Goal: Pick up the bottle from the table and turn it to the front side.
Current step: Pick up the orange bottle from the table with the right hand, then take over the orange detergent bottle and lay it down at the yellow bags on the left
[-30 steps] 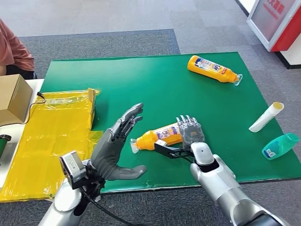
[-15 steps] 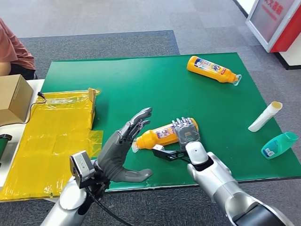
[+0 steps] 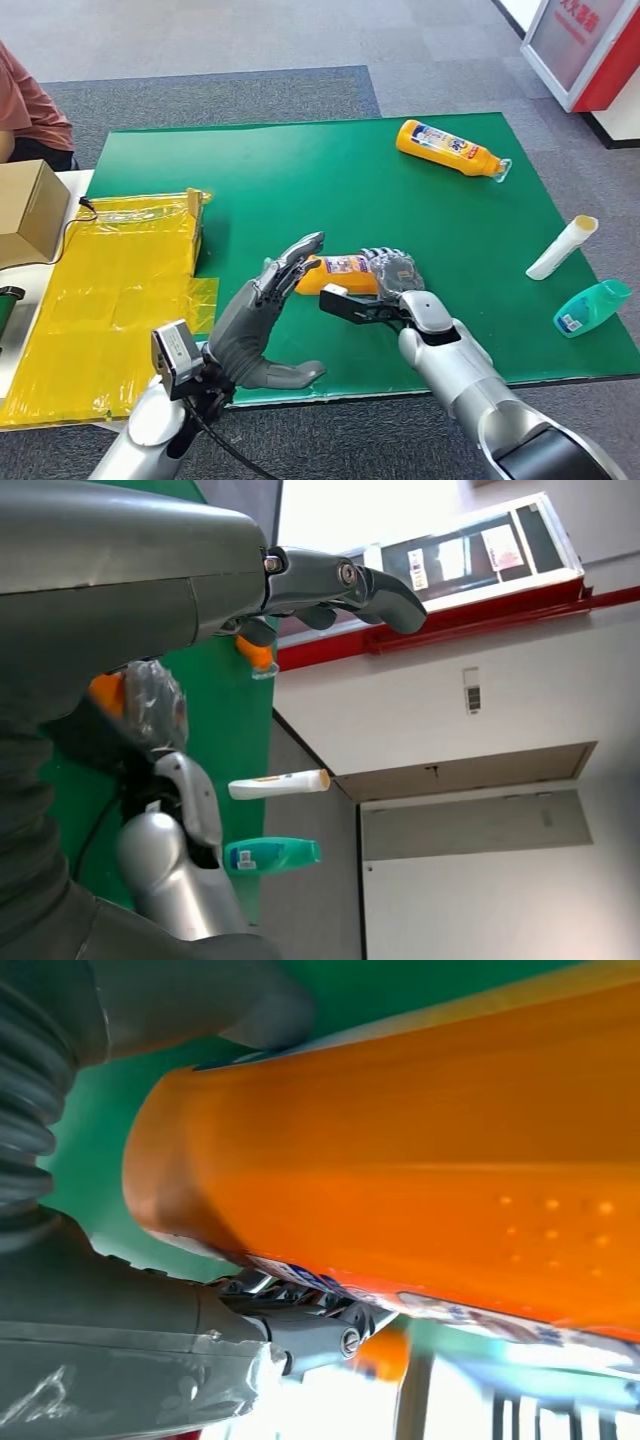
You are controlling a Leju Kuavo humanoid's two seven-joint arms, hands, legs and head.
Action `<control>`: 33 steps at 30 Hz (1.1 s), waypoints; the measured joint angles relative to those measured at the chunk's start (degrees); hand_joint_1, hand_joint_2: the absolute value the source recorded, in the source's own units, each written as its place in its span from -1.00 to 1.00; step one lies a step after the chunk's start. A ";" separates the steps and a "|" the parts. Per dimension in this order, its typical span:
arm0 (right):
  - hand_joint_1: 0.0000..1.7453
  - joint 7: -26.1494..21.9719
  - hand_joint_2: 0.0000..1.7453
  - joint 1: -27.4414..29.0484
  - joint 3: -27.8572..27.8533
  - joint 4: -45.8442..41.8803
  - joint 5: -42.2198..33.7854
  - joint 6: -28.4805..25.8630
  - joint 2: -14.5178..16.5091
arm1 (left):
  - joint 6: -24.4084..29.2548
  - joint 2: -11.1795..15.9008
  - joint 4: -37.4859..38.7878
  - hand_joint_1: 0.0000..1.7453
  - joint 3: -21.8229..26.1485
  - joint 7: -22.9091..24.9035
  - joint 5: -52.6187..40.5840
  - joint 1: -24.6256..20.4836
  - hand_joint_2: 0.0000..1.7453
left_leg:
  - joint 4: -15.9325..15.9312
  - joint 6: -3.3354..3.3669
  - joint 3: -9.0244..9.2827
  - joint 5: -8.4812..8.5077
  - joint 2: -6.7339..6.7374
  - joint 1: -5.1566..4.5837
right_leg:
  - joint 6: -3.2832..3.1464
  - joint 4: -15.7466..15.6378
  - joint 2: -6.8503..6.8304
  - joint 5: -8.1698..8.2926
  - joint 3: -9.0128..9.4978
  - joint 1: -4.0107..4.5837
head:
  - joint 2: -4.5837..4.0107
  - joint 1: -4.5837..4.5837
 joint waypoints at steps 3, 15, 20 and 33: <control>1.00 -4.61 1.00 2.71 -5.41 -6.09 -18.70 7.18 1.26 | 1.15 0.20 -0.01 -1.00 0.37 -0.43 0.18 0.65 1.00 | 0.00 0.00 -0.03 0.01 -0.03 0.00 | -0.01 0.00 -0.03 -0.01 -0.01 0.01 | 0.00 -0.01; 1.00 -9.09 1.00 12.27 -16.92 -24.31 -69.99 18.75 1.81 | 5.32 2.26 0.02 -1.00 0.69 -3.88 2.96 1.01 1.00 | 0.00 0.09 -0.27 0.02 -0.08 -0.05 | 0.04 -0.02 -0.10 -0.03 -0.18 -0.04 | 0.00 0.00; 1.00 -10.18 1.00 15.74 -17.86 -30.12 -77.79 16.14 1.73 | 7.97 3.05 -0.17 -1.00 0.69 -5.49 2.60 1.57 1.00 | 0.00 0.06 -0.30 0.00 -0.08 -0.04 | 0.03 -0.02 -0.09 -0.06 -0.23 -0.03 | 0.00 -0.01; 1.00 -17.35 1.00 23.36 -16.25 -40.86 -64.63 2.35 1.62 | 23.67 3.89 -1.96 -1.00 4.87 -6.92 0.96 4.30 1.00 | -0.01 0.02 -0.36 -0.02 -0.08 -0.04 | 0.02 -0.02 -0.08 -0.11 -0.28 -0.02 | 0.00 -0.01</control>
